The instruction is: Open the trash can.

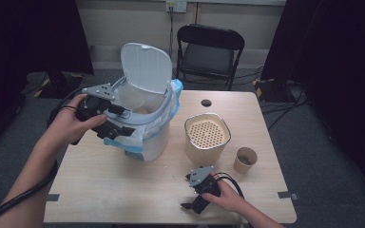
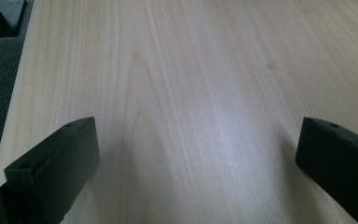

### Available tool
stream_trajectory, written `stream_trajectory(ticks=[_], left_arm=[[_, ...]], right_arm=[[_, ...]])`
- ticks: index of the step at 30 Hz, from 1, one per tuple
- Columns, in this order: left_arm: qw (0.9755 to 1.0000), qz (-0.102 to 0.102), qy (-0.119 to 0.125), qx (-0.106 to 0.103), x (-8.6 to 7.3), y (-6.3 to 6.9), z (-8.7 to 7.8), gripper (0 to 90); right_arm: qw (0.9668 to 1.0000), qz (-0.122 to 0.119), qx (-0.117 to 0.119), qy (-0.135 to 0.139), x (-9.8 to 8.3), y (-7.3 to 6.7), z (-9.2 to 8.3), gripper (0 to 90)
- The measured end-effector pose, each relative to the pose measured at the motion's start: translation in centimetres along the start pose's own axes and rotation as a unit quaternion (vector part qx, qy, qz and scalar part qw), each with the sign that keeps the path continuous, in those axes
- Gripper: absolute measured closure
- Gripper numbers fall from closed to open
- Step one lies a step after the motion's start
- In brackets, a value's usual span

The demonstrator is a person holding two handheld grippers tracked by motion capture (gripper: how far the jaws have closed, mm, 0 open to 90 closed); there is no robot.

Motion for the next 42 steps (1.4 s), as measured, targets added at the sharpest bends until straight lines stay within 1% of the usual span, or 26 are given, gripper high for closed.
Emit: stream_trajectory(ticks=[2, 4, 5, 6, 8, 14, 15, 16, 17, 19, 22, 23, 24, 30, 32, 34, 35, 37, 38, 40, 41, 42], left_arm=[[1.0000, -0.004, 0.002, -0.007, 0.1, 0.2, 0.0, 15.7], [0.9999, 0.001, 0.002, -0.013, 0.2, 0.7, 0.0, 15.7], [0.9999, 0.001, 0.002, -0.013, 0.2, 0.7, 0.0, 15.8], [0.9998, 0.003, 0.006, -0.019, 0.3, 1.1, 0.1, 15.8], [0.9998, 0.006, 0.005, -0.019, 0.3, 1.3, 0.1, 15.8], [0.9988, 0.009, 0.029, -0.039, 0.3, 2.8, 0.7, 15.8], [0.9986, 0.010, 0.029, -0.042, 0.2, 3.1, 0.9, 15.8], [0.9982, 0.012, 0.033, -0.049, 0.0, 3.6, 1.3, 15.7], [0.9982, 0.012, 0.033, -0.049, 0.0, 3.6, 1.3, 15.7], [0.9975, 0.012, 0.036, -0.059, -0.2, 4.0, 1.8, 15.7], [0.9969, 0.012, 0.039, -0.068, -0.6, 4.5, 2.5, 15.7], [0.9963, 0.012, 0.041, -0.074, -0.9, 4.8, 2.8, 15.6], [0.9963, 0.012, 0.041, -0.074, -0.9, 4.8, 2.8, 15.7], [0.9945, 0.010, 0.057, -0.087, -1.6, 5.8, 3.8, 15.6], [0.9943, 0.015, 0.057, -0.089, -1.8, 6.2, 4.1, 15.5], [0.9940, 0.012, 0.063, -0.089, -2.0, 6.5, 4.4, 15.2], [0.9936, 0.013, 0.066, -0.091, -2.1, 6.7, 4.6, 15.2], [0.9922, 0.011, 0.070, -0.103, -2.2, 7.2, 4.8, 15.8], [0.9924, 0.019, 0.066, -0.102, -2.3, 7.6, 5.0, 15.7], [0.9922, 0.019, 0.064, -0.106, -2.3, 7.8, 5.0, 15.7], [0.9914, 0.019, 0.066, -0.111, -2.3, 8.0, 5.1, 15.7], [0.9912, 0.021, 0.061, -0.115, -2.4, 8.3, 5.2, 15.7]], right_arm=[[1.0000, 0.000, 0.000, 0.000, 0.0, 0.0, 0.0, 0.0], [1.0000, -0.001, -0.002, 0.001, 0.0, 0.0, 0.0, 0.0], [1.0000, -0.001, -0.002, 0.001, 0.0, 0.0, 0.0, 0.0], [1.0000, 0.000, 0.000, 0.000, 0.0, 0.0, 0.0, 0.0], [1.0000, 0.000, 0.000, 0.000, 0.0, 0.0, 0.0, 0.0], [1.0000, 0.001, 0.000, -0.001, 0.0, 0.0, 0.0, 0.0], [1.0000, -0.001, -0.002, 0.000, 0.0, 0.0, 0.0, 0.0], [1.0000, -0.001, -0.002, 0.000, 0.0, 0.0, 0.0, 0.0], [1.0000, -0.001, -0.002, 0.000, 0.0, 0.0, 0.0, 0.0], [1.0000, -0.001, -0.002, 0.000, 0.0, 0.0, 0.0, 0.0], [1.0000, -0.001, -0.002, 0.000, 0.0, 0.0, 0.0, 0.0], [1.0000, -0.001, -0.002, 0.000, 0.0, 0.0, 0.0, 0.0], [1.0000, -0.001, -0.002, 0.000, 0.0, 0.0, 0.0, 0.0], [1.0000, -0.001, -0.002, 0.001, 0.0, 0.0, 0.0, 0.0], [1.0000, -0.001, -0.002, 0.001, 0.0, 0.1, 0.0, 0.0], [1.0000, -0.002, 0.001, -0.001, 0.0, 0.0, 0.0, 0.0], [1.0000, -0.003, 0.002, 0.000, 0.0, 0.0, 0.0, 0.0], [1.0000, -0.003, 0.003, -0.001, 0.0, 0.0, 0.0, 0.0], [1.0000, -0.003, 0.003, -0.001, 0.0, 0.0, 0.0, 0.0], [1.0000, -0.003, 0.003, -0.001, 0.0, 0.0, 0.0, 0.0], [1.0000, -0.003, 0.003, -0.001, 0.0, 0.0, 0.0, 0.0], [1.0000, -0.003, 0.003, -0.001, 0.0, 0.0, 0.0, 0.0]])
Point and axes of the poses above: each handheld gripper's, and its own axes: z roughly forward along the jaws, x roughly out of its top, y roughly to its right, the point moved 6 cm from there along z, roughly forward along the jaws, and after that the axes turned 1 degree about z, right-handed, at the moved point
